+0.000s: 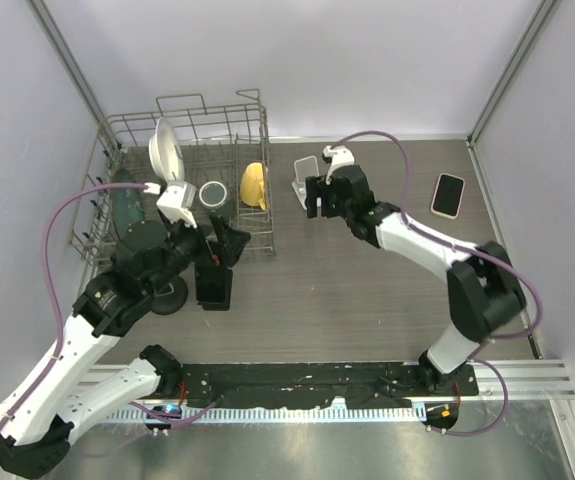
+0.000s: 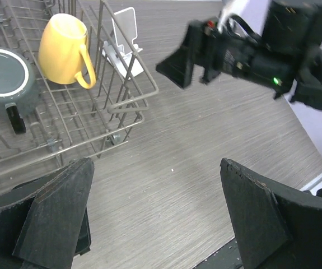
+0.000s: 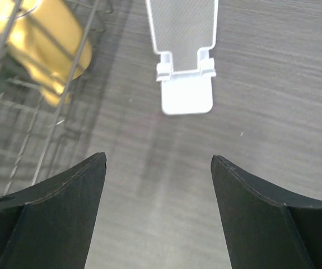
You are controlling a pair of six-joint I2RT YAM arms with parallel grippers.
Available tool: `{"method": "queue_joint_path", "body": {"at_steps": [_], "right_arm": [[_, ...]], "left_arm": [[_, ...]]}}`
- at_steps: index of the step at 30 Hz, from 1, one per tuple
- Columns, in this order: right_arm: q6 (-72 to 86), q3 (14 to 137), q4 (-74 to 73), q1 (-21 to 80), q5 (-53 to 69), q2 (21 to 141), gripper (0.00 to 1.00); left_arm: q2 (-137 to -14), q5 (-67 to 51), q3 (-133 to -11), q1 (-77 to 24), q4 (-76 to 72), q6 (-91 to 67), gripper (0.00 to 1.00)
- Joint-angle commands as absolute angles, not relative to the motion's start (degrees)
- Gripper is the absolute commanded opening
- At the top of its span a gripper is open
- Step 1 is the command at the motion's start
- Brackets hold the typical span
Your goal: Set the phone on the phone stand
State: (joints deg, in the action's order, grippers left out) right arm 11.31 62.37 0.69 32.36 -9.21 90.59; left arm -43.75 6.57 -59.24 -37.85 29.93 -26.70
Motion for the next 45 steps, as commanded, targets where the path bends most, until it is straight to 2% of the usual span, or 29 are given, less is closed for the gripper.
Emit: {"method": "queue_joint_path", "body": {"at_steps": [1,5,12,31,34,37,38,40,41,43,44,45], "right_arm": [[6.24,72.23,1.93,28.31,-4.69,99.47,0.81],[3.44,81.45,0.71,27.42,-2.81,109.39,0.81],[0.35,89.73,0.44,27.16,-1.5,117.15,0.82],[-2.64,101.69,0.35,26.46,-5.1,126.47,0.83],[-1.58,102.21,0.44,26.46,-5.27,127.09,0.8],[-1.23,101.95,1.49,26.46,-4.66,127.35,0.69],[-1.06,101.87,1.76,26.46,-4.48,127.35,0.54],[-0.36,101.78,1.58,26.54,-4.66,127.0,0.36],[-0.09,101.52,1.32,26.46,-5.01,126.57,0.21],[1.48,98.46,1.23,26.89,-7.19,123.32,0.1],[3.06,96.61,1.4,27.07,-9.47,121.4,0.01],[3.77,92.33,1.32,27.42,-10.71,117.37,0.01]], "left_arm": [[-43.69,4.83,-57.31,-37.62,22.5,-21.72,1.0],[-40.97,7.99,-55.55,-37.62,20.57,-18.02,1.0],[-36.3,11.51,-50.63,-37.62,19.42,-15.21,1.0],[-33.84,13.27,-49.48,-37.62,20.13,-13.8,1.0],[-34.1,13.45,-49.57,-37.62,20.21,-13.71,1.0],[-34.28,13.53,-49.57,-37.62,20.13,-13.71,1.0],[-34.28,13.71,-49.48,-37.62,20.3,-13.71,1.0],[-34.19,14.15,-49.48,-37.62,20.39,-13.62,1.0],[-34.1,14.32,-49.48,-37.62,20.39,-13.54,1.0],[-33.84,14.76,-49.48,-37.62,20.48,-13.45,1.0],[-33.66,15.29,-49.4,-37.62,20.48,-13.27,1.0],[-33.58,15.47,-49.48,-37.62,20.65,-13.27,1.0]]}}
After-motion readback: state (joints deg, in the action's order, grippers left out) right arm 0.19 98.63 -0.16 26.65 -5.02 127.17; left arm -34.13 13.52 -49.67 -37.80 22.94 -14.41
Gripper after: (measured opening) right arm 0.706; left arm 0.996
